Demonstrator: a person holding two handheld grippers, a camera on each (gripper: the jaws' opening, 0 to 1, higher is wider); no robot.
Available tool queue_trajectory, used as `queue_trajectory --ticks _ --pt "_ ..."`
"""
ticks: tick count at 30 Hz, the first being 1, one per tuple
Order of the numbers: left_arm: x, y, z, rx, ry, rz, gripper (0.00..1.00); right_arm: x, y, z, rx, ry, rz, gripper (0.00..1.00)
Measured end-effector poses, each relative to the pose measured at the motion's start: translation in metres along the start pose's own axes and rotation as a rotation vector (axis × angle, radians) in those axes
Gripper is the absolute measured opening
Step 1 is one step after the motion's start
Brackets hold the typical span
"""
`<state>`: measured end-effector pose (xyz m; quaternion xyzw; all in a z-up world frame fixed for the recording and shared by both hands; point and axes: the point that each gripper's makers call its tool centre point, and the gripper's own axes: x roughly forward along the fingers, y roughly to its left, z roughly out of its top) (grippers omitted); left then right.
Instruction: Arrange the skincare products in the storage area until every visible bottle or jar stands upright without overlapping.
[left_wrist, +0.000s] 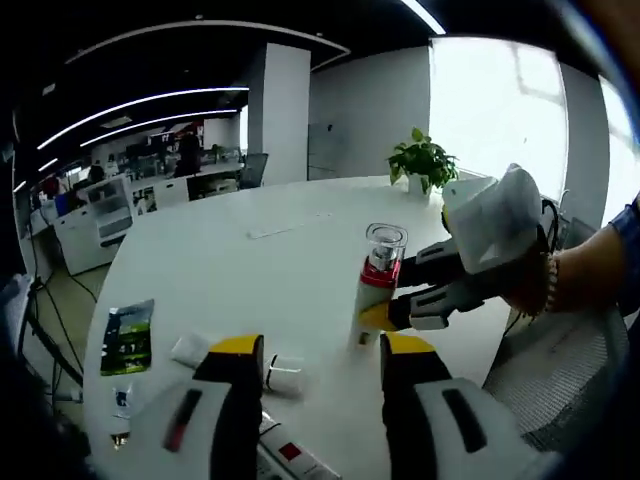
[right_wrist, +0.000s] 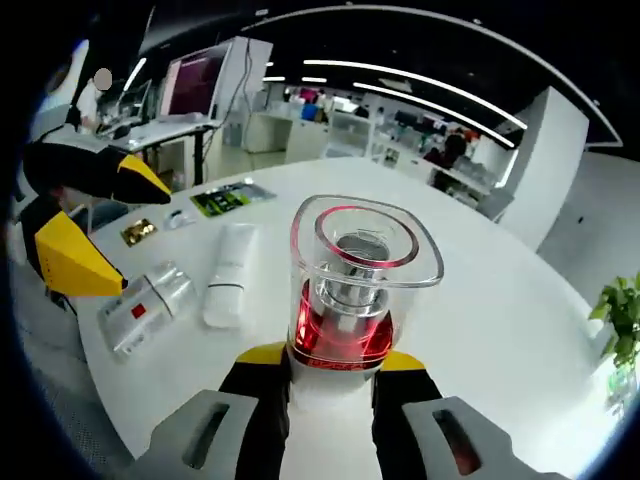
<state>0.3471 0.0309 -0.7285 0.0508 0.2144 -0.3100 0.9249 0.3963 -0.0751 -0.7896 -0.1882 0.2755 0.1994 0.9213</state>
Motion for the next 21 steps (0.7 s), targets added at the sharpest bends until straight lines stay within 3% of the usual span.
queue_trajectory --ticks 3,11,14,16,19,21 --pt "0.000 0.000 0.000 0.008 0.000 0.003 0.41 0.000 -0.004 -0.002 0.054 0.009 -0.019 0.27" --pt "0.001 0.002 -0.002 0.007 0.010 0.011 0.41 -0.002 -0.008 -0.004 0.093 0.035 -0.061 0.27" --pt "0.000 0.003 -0.002 0.006 0.011 0.014 0.41 0.000 -0.003 -0.003 0.024 0.034 -0.006 0.28" --pt "0.001 0.004 -0.003 0.004 0.012 0.016 0.41 0.002 0.000 -0.013 -0.054 0.090 0.031 0.32" --pt "0.001 0.005 -0.004 -0.003 0.017 0.017 0.41 0.006 0.016 -0.039 -0.037 0.203 0.109 0.36" --pt "0.001 0.005 -0.004 -0.009 0.017 0.018 0.41 0.007 0.013 -0.037 -0.073 0.189 0.088 0.33"
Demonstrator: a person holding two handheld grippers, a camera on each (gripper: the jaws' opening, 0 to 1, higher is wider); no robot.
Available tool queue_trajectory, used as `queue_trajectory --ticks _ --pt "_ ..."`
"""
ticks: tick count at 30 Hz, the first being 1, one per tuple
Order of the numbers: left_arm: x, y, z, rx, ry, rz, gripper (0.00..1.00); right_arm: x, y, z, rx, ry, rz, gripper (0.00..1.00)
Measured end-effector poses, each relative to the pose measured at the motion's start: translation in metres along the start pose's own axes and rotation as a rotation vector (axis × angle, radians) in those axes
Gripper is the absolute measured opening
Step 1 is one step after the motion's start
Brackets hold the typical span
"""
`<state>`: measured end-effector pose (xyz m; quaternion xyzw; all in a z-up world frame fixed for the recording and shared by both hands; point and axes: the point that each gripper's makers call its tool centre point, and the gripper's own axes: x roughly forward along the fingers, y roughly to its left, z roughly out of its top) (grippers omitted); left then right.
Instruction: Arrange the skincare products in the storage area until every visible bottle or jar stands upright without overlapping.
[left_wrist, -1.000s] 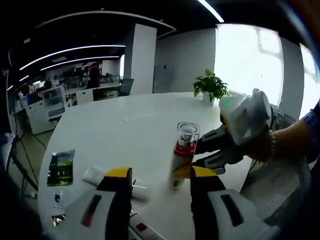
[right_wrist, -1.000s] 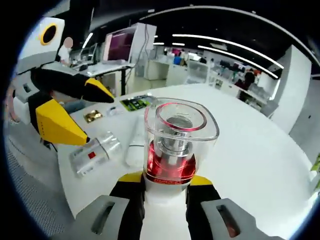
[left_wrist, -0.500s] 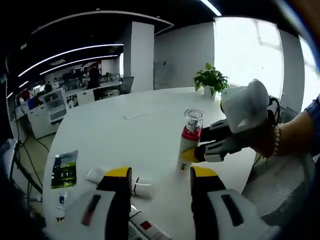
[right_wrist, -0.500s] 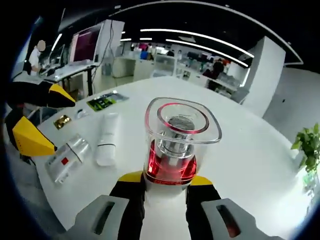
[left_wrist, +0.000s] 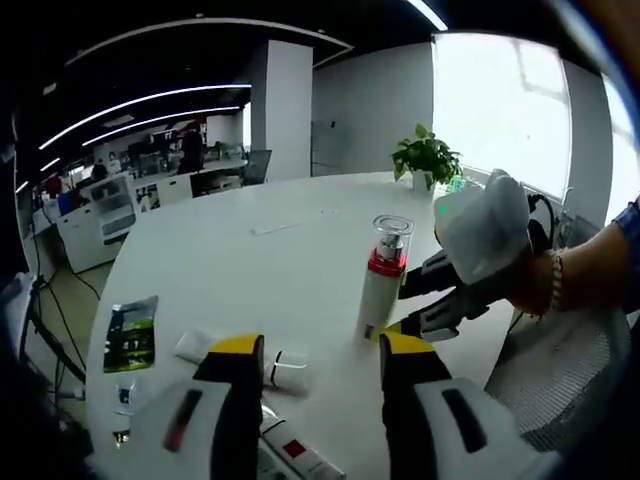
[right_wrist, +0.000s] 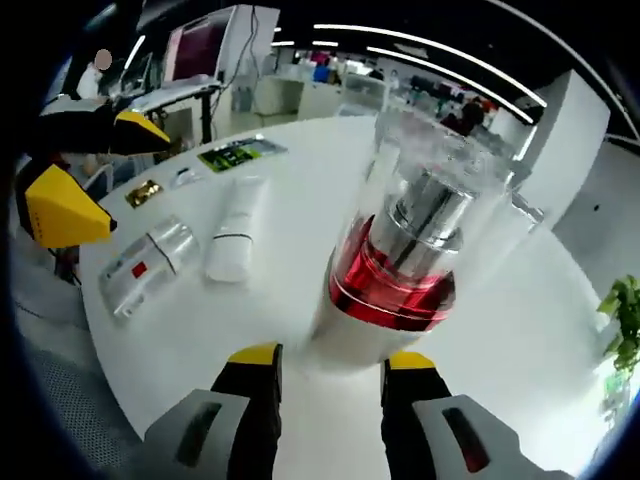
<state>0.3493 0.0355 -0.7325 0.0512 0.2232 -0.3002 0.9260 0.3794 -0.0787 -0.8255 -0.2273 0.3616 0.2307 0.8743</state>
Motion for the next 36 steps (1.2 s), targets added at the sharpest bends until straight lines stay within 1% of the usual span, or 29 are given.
queue_trajectory --ticks 1,3,6,9,14,22,25,30,31,32,34,35,36 --pt "0.000 0.000 0.000 -0.001 -0.001 0.000 0.41 -0.001 -0.002 0.001 -0.027 0.001 -0.010 0.31" --pt "0.000 0.001 0.001 -0.004 -0.002 0.001 0.41 0.000 -0.001 0.001 -0.026 -0.002 -0.007 0.29" --pt "0.000 0.002 0.000 -0.012 -0.003 0.003 0.40 0.000 0.001 0.000 -0.020 0.005 0.004 0.28" --pt "0.001 0.002 -0.002 -0.019 0.007 0.002 0.40 0.000 0.002 -0.001 -0.032 0.009 0.007 0.27" --pt "0.000 0.003 -0.003 -0.017 0.011 0.008 0.40 0.000 0.003 -0.002 -0.026 0.012 0.014 0.25" --pt "0.002 0.004 -0.006 -0.021 0.025 0.008 0.40 0.000 0.005 -0.003 -0.058 0.025 0.015 0.25" --pt "0.002 0.006 -0.007 -0.038 0.032 0.007 0.41 0.000 0.007 -0.005 -0.060 0.035 0.027 0.24" --pt "0.001 0.016 -0.011 -0.097 0.049 0.029 0.41 -0.001 0.011 -0.015 -0.048 0.106 0.068 0.20" --pt "0.001 0.018 -0.013 -0.112 0.055 0.034 0.41 -0.003 0.016 -0.022 -0.057 0.146 0.095 0.21" --pt "0.001 0.021 -0.016 -0.134 0.066 0.043 0.42 -0.003 0.017 -0.023 -0.060 0.155 0.104 0.22" --pt "0.001 0.027 -0.021 -0.173 0.088 0.057 0.44 -0.006 0.030 -0.035 -0.082 0.221 0.163 0.22" --pt "0.001 0.030 -0.023 -0.184 0.094 0.067 0.45 -0.007 0.034 -0.042 -0.092 0.258 0.169 0.23" --pt "0.000 0.033 -0.025 -0.192 0.101 0.077 0.46 -0.007 0.036 -0.044 -0.111 0.264 0.161 0.23"
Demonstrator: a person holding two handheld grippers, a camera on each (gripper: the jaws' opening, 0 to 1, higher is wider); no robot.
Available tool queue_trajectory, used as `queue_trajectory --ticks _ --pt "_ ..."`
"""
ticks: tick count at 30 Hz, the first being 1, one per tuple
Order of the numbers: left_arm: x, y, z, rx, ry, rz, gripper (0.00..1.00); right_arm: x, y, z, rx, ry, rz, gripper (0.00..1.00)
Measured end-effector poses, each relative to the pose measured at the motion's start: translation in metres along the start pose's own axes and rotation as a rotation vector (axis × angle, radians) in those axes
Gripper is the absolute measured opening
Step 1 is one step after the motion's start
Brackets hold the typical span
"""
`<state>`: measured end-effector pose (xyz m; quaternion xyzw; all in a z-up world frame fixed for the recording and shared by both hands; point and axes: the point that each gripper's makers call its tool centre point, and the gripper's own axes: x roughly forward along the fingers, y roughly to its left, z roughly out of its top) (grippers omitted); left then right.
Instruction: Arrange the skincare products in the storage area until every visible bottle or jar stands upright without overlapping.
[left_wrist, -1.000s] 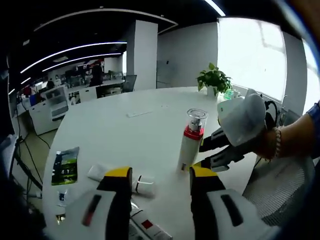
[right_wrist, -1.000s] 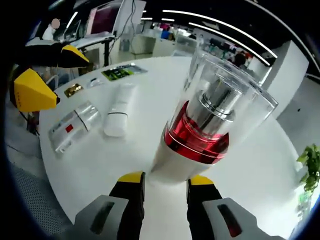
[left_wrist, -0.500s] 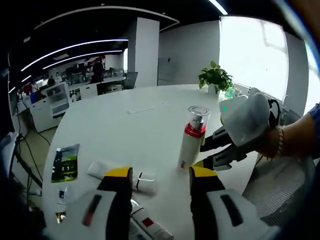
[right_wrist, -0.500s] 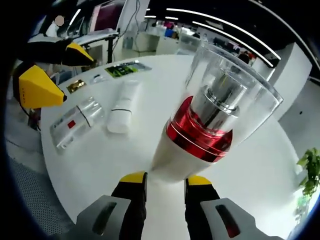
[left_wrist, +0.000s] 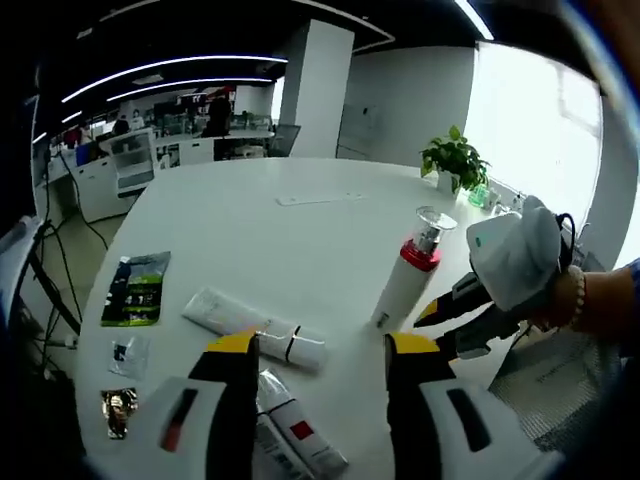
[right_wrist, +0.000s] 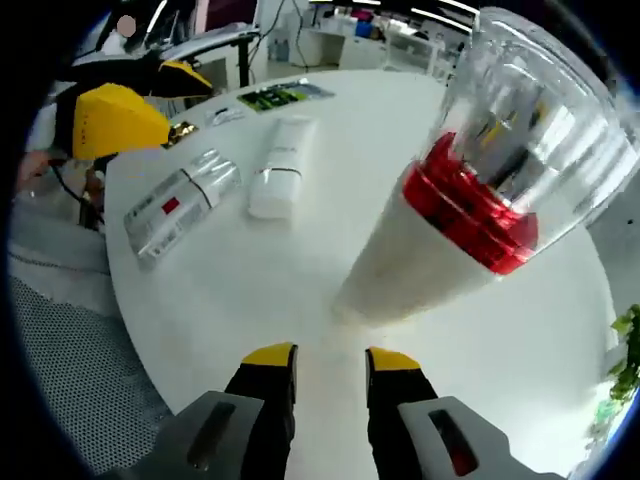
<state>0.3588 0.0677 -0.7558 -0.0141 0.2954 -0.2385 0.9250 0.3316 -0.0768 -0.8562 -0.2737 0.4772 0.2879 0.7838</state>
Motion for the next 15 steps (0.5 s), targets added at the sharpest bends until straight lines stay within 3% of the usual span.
queue_trajectory --ticks 2,5,10,15 --pt "-0.002 0.007 -0.001 -0.014 0.007 0.024 0.46 0.000 0.006 0.003 -0.097 -0.006 -0.012 0.23" --pt "-0.007 0.017 0.001 -0.035 -0.001 0.057 0.46 0.000 0.024 0.011 -0.150 -0.029 0.020 0.23" --pt "-0.012 0.031 0.003 -0.076 -0.018 0.113 0.49 -0.006 0.063 0.036 -0.235 -0.161 0.123 0.23" --pt "-0.018 0.042 0.007 -0.073 -0.042 0.166 0.51 -0.016 0.074 0.068 -0.265 -0.286 0.113 0.27"
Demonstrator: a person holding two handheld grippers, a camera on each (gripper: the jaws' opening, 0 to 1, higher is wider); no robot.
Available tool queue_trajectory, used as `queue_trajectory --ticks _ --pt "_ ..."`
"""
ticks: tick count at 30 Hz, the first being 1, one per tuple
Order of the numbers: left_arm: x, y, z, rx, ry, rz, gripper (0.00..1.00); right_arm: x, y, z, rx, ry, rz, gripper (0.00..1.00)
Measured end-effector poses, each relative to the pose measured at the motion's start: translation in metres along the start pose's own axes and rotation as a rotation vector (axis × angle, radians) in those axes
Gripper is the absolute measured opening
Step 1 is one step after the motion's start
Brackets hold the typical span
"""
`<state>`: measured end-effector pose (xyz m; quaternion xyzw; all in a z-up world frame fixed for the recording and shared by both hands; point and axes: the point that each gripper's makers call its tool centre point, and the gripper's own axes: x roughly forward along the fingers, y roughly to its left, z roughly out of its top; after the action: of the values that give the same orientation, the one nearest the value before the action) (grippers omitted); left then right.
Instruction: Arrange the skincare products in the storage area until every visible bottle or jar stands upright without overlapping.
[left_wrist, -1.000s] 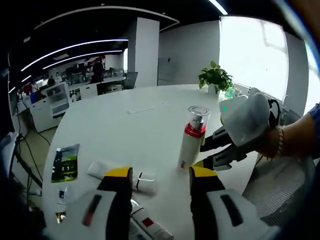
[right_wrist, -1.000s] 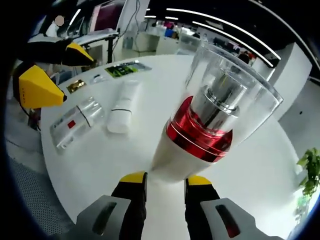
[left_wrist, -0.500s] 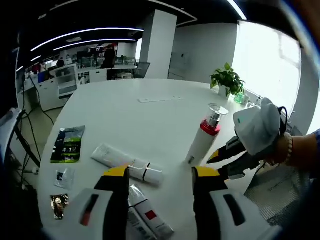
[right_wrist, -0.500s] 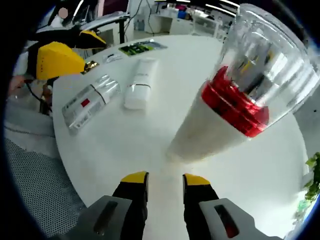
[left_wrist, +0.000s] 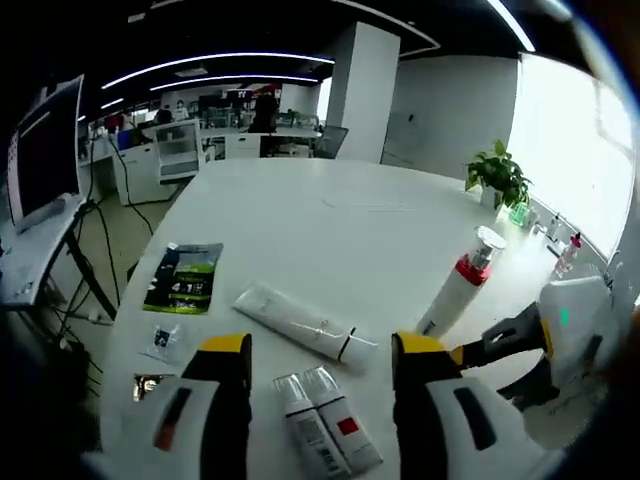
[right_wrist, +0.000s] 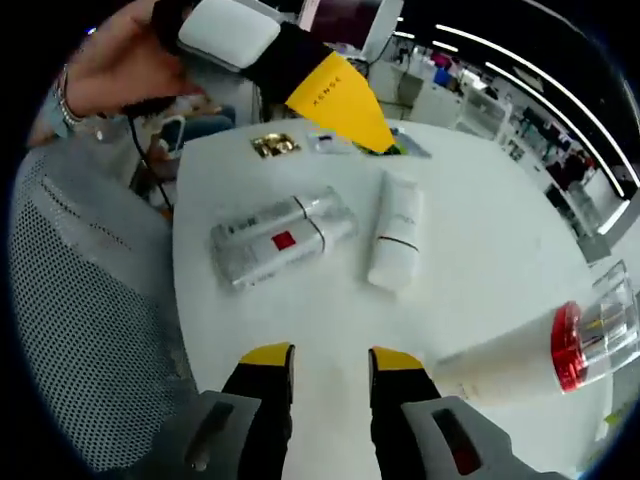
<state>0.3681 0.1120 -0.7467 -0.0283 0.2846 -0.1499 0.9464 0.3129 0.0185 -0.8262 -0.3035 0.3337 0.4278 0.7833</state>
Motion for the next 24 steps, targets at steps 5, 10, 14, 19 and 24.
queue_trajectory --ticks 5,10,14,19,24 --pt "0.000 -0.001 0.002 -0.049 -0.012 -0.023 0.48 0.000 -0.010 0.021 0.001 -0.059 -0.034 0.31" --pt "-0.003 0.002 0.006 -0.094 -0.030 -0.020 0.46 0.006 -0.032 0.037 0.046 -0.091 -0.103 0.33" --pt "-0.009 0.011 0.016 -0.102 -0.085 0.016 0.47 0.013 -0.042 0.059 0.096 -0.138 -0.142 0.35" --pt "-0.010 0.022 0.018 -0.121 -0.094 0.025 0.48 0.026 -0.046 0.079 0.116 -0.159 -0.147 0.36" --pt "-0.012 0.031 0.020 -0.159 -0.110 0.016 0.49 0.047 -0.049 0.086 0.135 -0.128 -0.143 0.36"
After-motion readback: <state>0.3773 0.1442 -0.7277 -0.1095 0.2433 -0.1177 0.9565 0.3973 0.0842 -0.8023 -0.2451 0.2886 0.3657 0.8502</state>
